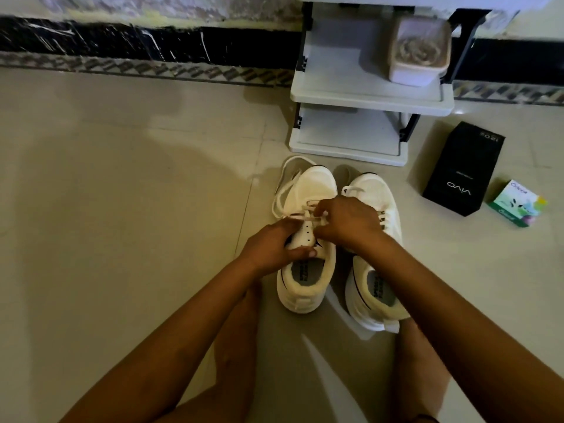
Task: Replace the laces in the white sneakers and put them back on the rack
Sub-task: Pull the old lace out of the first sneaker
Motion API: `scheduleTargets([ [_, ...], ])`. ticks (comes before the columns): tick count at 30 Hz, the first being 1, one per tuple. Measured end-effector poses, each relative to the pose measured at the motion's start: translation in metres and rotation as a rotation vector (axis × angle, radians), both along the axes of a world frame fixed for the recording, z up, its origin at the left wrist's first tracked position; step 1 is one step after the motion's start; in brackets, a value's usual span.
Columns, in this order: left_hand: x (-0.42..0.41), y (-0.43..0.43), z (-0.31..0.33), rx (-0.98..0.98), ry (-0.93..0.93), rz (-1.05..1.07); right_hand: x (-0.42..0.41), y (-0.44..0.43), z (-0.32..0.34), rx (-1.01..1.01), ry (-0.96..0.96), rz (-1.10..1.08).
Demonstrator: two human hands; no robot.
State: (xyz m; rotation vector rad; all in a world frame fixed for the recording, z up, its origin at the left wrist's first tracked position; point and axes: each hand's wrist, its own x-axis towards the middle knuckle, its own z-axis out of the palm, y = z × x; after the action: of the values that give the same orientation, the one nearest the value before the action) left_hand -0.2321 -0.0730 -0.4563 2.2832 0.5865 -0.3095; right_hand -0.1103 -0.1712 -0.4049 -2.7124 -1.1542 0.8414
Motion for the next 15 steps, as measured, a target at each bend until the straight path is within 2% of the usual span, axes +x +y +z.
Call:
scheduleTargets([
  [3,0.0,0.0,0.001,0.012,0.006,-0.004,-0.004,0.003,-0.006,0.028,-0.269,0.079],
  [5,0.0,-0.001,0.002,0.02,0.008,-0.018,-0.003,0.004,-0.007,0.066,-0.37,0.108],
  [9,-0.001,0.0,0.002,0.016,0.017,-0.017,0.001,0.006,-0.009,0.076,-0.295,0.067],
  [10,-0.001,0.0,0.003,0.01,0.017,-0.016,0.003,0.006,-0.006,0.118,-0.192,0.005],
  [11,-0.001,0.0,0.003,0.003,0.016,-0.013,0.004,0.005,0.0,0.2,-0.006,-0.087],
  [13,-0.001,0.0,0.005,0.003,0.015,-0.009,0.004,0.005,0.026,0.458,0.596,-0.316],
  [14,0.0,0.0,0.006,0.01,0.017,-0.014,0.003,0.006,0.039,0.607,0.79,-0.384],
  [15,0.0,-0.001,0.008,0.02,0.02,-0.019,0.004,0.009,0.049,0.721,0.836,-0.402],
])
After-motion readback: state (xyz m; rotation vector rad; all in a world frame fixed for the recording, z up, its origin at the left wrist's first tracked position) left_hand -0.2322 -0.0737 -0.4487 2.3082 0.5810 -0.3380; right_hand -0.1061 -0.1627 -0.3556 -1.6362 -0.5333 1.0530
